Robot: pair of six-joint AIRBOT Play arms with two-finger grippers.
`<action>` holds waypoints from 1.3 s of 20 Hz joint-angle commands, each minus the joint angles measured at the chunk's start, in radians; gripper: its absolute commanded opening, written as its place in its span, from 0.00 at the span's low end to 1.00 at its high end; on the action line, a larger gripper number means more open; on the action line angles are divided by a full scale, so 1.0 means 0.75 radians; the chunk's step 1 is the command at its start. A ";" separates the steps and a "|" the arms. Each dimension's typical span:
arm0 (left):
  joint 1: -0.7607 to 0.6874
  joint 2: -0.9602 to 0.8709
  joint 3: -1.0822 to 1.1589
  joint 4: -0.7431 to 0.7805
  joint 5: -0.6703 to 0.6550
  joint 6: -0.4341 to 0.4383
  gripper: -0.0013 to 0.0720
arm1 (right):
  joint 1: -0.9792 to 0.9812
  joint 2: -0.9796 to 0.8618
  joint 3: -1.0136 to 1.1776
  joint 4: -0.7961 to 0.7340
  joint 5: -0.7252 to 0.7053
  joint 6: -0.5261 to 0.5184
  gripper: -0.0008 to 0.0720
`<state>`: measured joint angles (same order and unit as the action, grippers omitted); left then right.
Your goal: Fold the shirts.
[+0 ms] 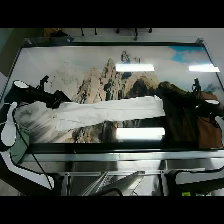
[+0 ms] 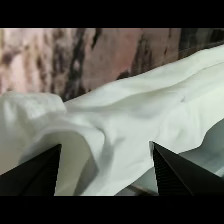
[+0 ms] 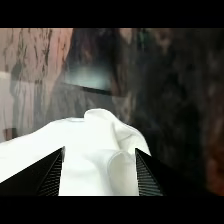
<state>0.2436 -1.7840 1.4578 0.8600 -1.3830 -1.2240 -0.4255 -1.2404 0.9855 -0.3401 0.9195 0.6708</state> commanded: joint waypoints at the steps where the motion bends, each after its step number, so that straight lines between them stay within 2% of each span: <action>1: -0.003 0.016 0.146 0.150 -0.151 -0.078 0.85 | -0.017 -0.045 0.063 -0.160 0.032 0.063 0.81; 2: -0.003 0.042 0.172 0.150 -0.160 -0.091 0.85 | -0.013 -0.075 0.063 -0.159 0.040 0.069 0.88; 9: -0.006 0.228 0.199 0.141 -0.123 -0.121 0.85 | 0.069 -0.210 0.063 -0.149 0.110 0.069 0.87; 10: -0.011 0.235 0.198 0.140 -0.126 -0.136 0.85 | 0.089 -0.221 0.063 -0.145 0.110 0.069 0.82; 11: -0.018 0.236 0.198 0.139 -0.136 -0.138 0.84 | 0.106 -0.225 0.063 -0.146 0.113 0.084 0.58; 12: -0.036 0.234 0.198 0.141 -0.149 -0.140 0.77 | 0.120 -0.223 0.067 -0.144 0.131 0.090 0.32; 13: -0.057 0.234 0.198 0.141 -0.158 -0.139 0.48 | 0.126 -0.221 0.085 -0.145 0.181 0.090 0.11; 14: -0.091 0.234 0.198 0.139 -0.157 -0.138 0.11 | 0.127 -0.213 0.116 -0.146 0.246 0.101 0.03; 15: -0.129 0.234 0.198 0.140 -0.145 -0.130 0.04 | 0.126 -0.192 0.155 -0.146 0.294 0.136 0.03; 19: -0.399 0.220 0.198 0.140 0.034 -0.130 0.04 | 0.126 0.025 0.337 -0.213 0.337 0.273 0.03; 22: -0.707 0.120 0.198 0.140 0.259 -0.173 0.04 | 0.121 0.175 0.463 -0.375 0.423 0.534 0.03; 26: -1.124 -0.105 0.222 0.140 0.671 -0.201 0.04 | 0.067 0.341 0.525 -0.445 0.570 0.700 0.03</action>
<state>-0.3981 -1.7641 1.6100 0.9646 -1.1225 -1.3556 -0.3523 -1.0718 1.3396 -0.6220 1.2728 1.0687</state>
